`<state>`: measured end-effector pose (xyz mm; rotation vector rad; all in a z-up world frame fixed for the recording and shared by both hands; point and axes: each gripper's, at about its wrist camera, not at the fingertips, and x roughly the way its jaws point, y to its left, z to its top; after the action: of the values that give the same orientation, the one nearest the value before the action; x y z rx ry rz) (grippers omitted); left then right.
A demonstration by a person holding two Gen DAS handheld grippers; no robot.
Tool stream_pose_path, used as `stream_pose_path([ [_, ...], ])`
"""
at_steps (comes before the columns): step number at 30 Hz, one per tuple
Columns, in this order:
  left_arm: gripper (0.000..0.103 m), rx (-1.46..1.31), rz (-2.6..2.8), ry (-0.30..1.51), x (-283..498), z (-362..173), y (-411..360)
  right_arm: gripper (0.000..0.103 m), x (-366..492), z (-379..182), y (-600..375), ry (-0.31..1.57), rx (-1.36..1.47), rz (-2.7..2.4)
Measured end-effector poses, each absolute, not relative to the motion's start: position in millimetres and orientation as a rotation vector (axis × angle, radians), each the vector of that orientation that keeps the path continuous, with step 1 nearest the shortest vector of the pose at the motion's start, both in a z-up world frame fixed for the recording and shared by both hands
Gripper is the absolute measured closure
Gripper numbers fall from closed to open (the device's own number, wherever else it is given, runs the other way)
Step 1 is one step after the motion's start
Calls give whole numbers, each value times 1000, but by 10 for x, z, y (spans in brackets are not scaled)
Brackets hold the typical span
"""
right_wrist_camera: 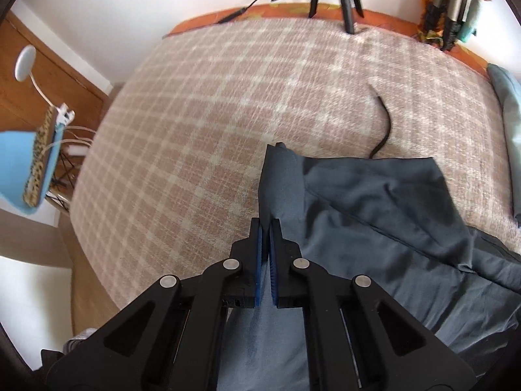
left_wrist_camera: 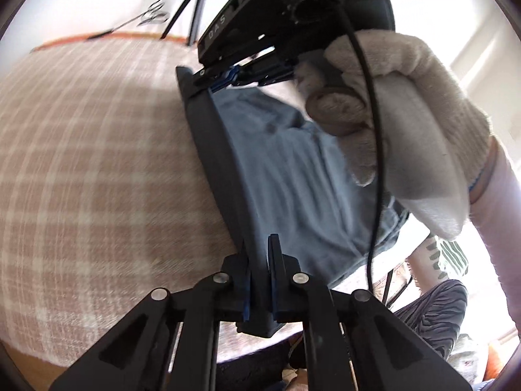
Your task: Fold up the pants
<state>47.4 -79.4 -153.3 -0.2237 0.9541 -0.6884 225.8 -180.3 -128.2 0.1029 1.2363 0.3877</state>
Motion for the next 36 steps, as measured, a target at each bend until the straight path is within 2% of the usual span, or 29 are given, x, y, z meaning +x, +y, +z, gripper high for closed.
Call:
stream_pose_path([
  [17,99,-141,-910,868,361,-1117,-1780,99,1806,-640,-3351,1034,281,282],
  [27,101,-79,-1073,903,378,-1028,-2806,99,1446,-684,-4650,959,395,155],
  [36,101,-63,-1159,937,426,-1108,-3528,99,1313,-820,-5443,952,425,71],
])
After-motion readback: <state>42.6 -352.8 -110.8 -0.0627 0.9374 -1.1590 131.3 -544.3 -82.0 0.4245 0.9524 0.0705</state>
